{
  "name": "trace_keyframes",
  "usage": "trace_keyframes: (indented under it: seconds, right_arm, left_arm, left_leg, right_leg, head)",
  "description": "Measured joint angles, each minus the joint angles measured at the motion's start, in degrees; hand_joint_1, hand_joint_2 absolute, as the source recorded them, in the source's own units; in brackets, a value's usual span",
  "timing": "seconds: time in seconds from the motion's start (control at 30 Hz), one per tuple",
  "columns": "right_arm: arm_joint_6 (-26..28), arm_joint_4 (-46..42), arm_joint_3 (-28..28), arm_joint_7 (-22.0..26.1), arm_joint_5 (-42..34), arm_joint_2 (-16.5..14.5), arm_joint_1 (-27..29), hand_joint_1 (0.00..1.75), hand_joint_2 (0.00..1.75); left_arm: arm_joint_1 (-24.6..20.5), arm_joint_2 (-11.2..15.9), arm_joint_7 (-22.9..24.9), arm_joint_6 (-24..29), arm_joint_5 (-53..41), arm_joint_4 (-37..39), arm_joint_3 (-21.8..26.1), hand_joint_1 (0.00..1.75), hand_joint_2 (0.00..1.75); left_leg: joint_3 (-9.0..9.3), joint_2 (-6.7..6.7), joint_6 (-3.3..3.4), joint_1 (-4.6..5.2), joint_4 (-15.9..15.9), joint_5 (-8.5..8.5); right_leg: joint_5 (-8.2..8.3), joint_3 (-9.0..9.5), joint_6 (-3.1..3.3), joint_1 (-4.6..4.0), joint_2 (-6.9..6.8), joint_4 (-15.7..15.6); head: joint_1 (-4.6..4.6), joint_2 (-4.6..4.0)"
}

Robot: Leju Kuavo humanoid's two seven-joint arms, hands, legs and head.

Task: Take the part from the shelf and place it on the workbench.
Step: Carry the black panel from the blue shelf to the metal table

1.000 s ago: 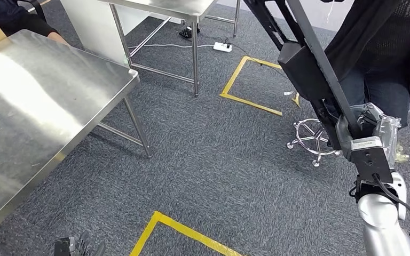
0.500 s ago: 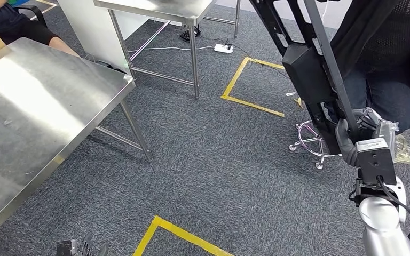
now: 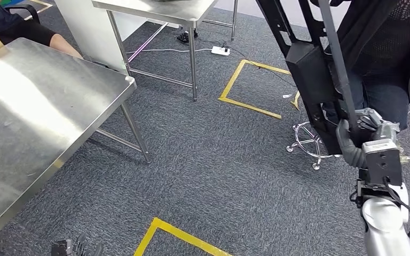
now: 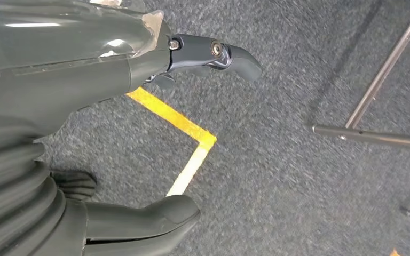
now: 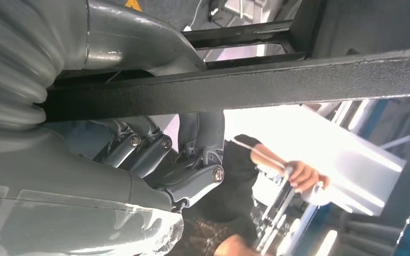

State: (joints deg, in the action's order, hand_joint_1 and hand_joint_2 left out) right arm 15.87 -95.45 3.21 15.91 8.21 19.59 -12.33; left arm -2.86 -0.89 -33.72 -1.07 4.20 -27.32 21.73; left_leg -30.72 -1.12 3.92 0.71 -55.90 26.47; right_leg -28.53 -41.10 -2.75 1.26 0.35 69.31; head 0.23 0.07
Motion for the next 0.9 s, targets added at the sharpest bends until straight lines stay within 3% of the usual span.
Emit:
trace_keyframes:
  seconds: [0.07,0.1,0.17,0.2,0.27,0.33,0.4,0.43,0.5,0.53,0.57,0.6,0.63,0.67,0.7,0.77,0.8,0.83,0.87,0.9]
  right_arm:
    - [-0.02,0.28,0.04,0.03,-0.08,0.0,0.09,1.75,1.75]
    - [-0.02,0.43,0.05,0.03,-0.08,-0.01,0.09,1.75,1.75]
    - [-0.03,0.63,0.06,0.03,-0.1,0.0,-0.12,1.75,1.75]
    - [-0.08,0.72,0.1,0.04,-0.13,-0.02,-0.31,1.75,1.75]
    - [-0.26,0.9,0.2,0.09,-0.22,-0.08,-0.7,1.75,1.75]
    - [-0.51,1.09,0.31,0.1,-0.29,-0.12,-0.92,1.75,1.75]
    - [-0.62,1.2,0.36,0.11,-0.32,-0.13,-1.04,1.75,1.75]
    - [-0.62,1.21,0.39,0.12,-0.32,-0.15,-1.16,1.75,1.75]
    - [-0.63,1.24,0.46,0.14,-0.32,-0.25,-1.35,1.75,1.75]
    - [-0.63,1.29,0.5,0.14,-0.33,-0.32,-1.39,1.75,1.75]
    - [-0.63,1.36,0.53,0.14,-0.34,-0.38,-1.39,1.75,1.75]
    - [-0.63,1.42,0.55,0.14,-0.36,-0.44,-1.4,1.75,1.75]
    - [-0.63,1.45,0.57,0.14,-0.4,-0.49,-1.41,1.75,1.75]
    - [-0.63,1.46,0.57,0.14,-0.45,-0.52,-1.44,1.75,1.75]
    - [-0.63,1.48,0.57,0.14,-0.49,-0.55,-1.51,1.75,1.75]
    - [-0.63,1.51,0.6,0.13,-0.58,-0.63,-1.76,1.75,1.75]
    - [-0.62,1.52,0.6,0.13,-0.59,-0.67,-1.83,1.75,1.75]
    - [-0.53,1.52,0.6,0.14,-0.42,-0.69,-1.84,1.75,1.75]
    - [-0.29,1.54,0.58,0.19,0.09,-0.65,-1.74,1.75,1.75]
    - [0.08,1.56,0.58,0.2,0.93,-0.56,-1.73,1.75,1.75]
  left_arm:
    - [0.1,-0.1,0.02,-0.01,0.0,0.0,0.14,0.0,1.75]
    - [0.12,-0.18,0.02,-0.01,0.0,0.0,0.2,0.0,1.75]
    - [0.14,-0.36,0.02,-0.01,-0.01,-0.02,0.33,0.0,1.75]
    - [0.15,-0.4,0.01,-0.01,-0.01,-0.1,0.5,0.0,1.75]
    - [0.23,-0.42,0.01,-0.02,-0.08,-0.31,0.95,0.0,1.75]
    - [0.28,-0.47,0.02,-0.05,-0.16,-0.56,1.26,0.0,1.75]
    - [0.26,-0.54,0.03,-0.07,-0.17,-0.81,1.37,0.0,1.75]
    - [0.27,-0.54,0.03,-0.08,-0.18,-0.91,1.42,0.0,1.75]
    - [0.48,-0.58,0.03,-0.09,-0.19,-0.94,1.59,0.0,1.75]
    - [0.67,-0.61,0.03,-0.09,-0.2,-0.94,1.66,0.0,1.75]
    - [0.85,-0.66,0.04,-0.1,-0.23,-0.94,1.71,0.0,1.75]
    - [0.97,-0.69,0.04,-0.12,-0.32,-0.95,1.73,0.0,1.75]
    - [1.03,-0.71,0.04,-0.17,-0.43,-0.95,1.77,0.0,1.75]
    - [1.03,-0.71,0.04,-0.25,-0.55,-0.96,1.84,0.0,1.75]
    - [1.04,-0.69,0.04,-0.34,-0.66,-0.96,1.99,0.0,1.75]
    - [1.13,-0.67,0.05,-0.46,-0.8,-0.97,2.32,0.0,1.75]
    - [1.19,-0.65,0.07,-0.5,-0.85,-0.98,2.46,0.0,1.75]
    - [1.22,-0.63,0.08,-0.5,-0.91,-1.04,2.54,0.0,1.75]
    - [1.19,-0.6,0.1,-0.5,-0.97,-1.12,2.61,0.0,1.75]
    - [1.11,-0.58,0.1,-0.51,-1.08,-1.2,2.66,0.0,1.75]
  left_leg:
    - [0.09,-0.78,-0.07,-0.01,-0.05,0.21]
    - [0.21,-1.17,-0.22,-0.08,-0.12,0.39]
    - [0.55,-1.96,-0.75,-0.21,-0.5,1.02]
    - [0.62,-2.34,-1.13,-0.13,-0.85,1.49]
    - [0.69,-3.06,-1.72,0.16,-1.38,2.2]
    - [0.83,-3.89,-2.05,0.16,-1.46,2.58]
    - [0.43,-3.1,-2.57,-0.19,-2.69,3.8]
    - [-0.61,-1.94,-2.87,-0.41,-4.97,5.2]
    - [-4.45,0.39,-3.33,-0.73,-12.65,8.73]
    - [-6.55,0.84,-3.42,-0.81,-16.33,9.91]
    - [-7.97,1.01,-3.41,-0.86,-18.34,10.03]
    - [-8.35,1.15,-3.31,-0.89,-18.11,8.93]
    - [-7.6,1.51,-3.13,-0.91,-15.63,6.82]
    - [-6.09,2.52,-2.92,-0.97,-11.75,4.28]
    - [-4.46,4.34,-2.68,-1.09,-7.87,2.36]
    - [-2.49,7.05,-2.41,-1.13,-3.18,0.87]
    - [-2.27,7.36,-2.3,-0.99,-2.67,1.08]
    - [-2.09,6.66,-2.14,-0.79,-2.39,1.03]
    - [-1.81,5.96,-1.86,-0.71,-2.08,0.8]
    - [-1.48,5.38,-1.52,-0.69,-1.71,0.51]
  right_leg:
    - [-1.14,-2.77,-0.43,0.08,-0.07,4.97]
    - [-0.34,-2.37,-0.96,0.13,-0.25,3.93]
    - [2.68,1.36,-2.08,0.27,-1.85,-3.75]
    - [3.88,3.34,-2.22,0.18,-2.7,-7.47]
    - [4.6,5.1,-1.37,-0.04,-3.34,-10.67]
    - [4.52,5.06,-0.23,-0.03,-1.98,-10.48]
    - [4.47,5.13,0.5,0.26,-0.93,-10.54]
    - [4.45,5.22,0.84,0.43,-0.43,-10.59]
    - [4.4,5.25,1.21,0.39,0.66,-10.59]
    - [4.37,5.24,1.25,0.33,1.32,-10.59]
    - [4.36,5.25,1.25,0.28,2.01,-10.58]
    - [4.36,5.29,1.26,0.24,2.71,-10.57]
    - [4.36,5.37,1.25,0.24,3.43,-10.57]
    - [4.36,5.45,1.23,0.29,4.13,-10.58]
    - [4.39,5.45,1.16,0.24,4.79,-10.56]
    - [4.57,5.15,0.81,0.34,6.08,-10.54]
    - [4.75,4.92,0.51,0.46,6.73,-10.6]
    - [4.95,4.74,0.14,0.66,7.39,-10.76]
    - [5.01,4.47,-0.13,0.78,7.04,-10.63]
    - [4.64,4.0,-0.18,0.68,5.84,-9.9]
  head:
    - [0.05,0.0]
    - [0.06,0.0]
    - [0.1,0.0]
    - [0.14,0.0]
    - [0.13,0.0]
    - [0.07,0.0]
    - [0.04,0.0]
    - [0.0,0.0]
    - [-0.08,0.0]
    - [-0.08,0.0]
    - [-0.08,0.0]
    - [-0.07,0.0]
    - [-0.08,0.0]
    - [-0.09,0.0]
    - [-0.06,0.0]
    - [-0.07,0.0]
    - [-0.12,0.0]
    - [-0.18,0.0]
    - [-0.24,0.0]
    - [-0.14,0.0]
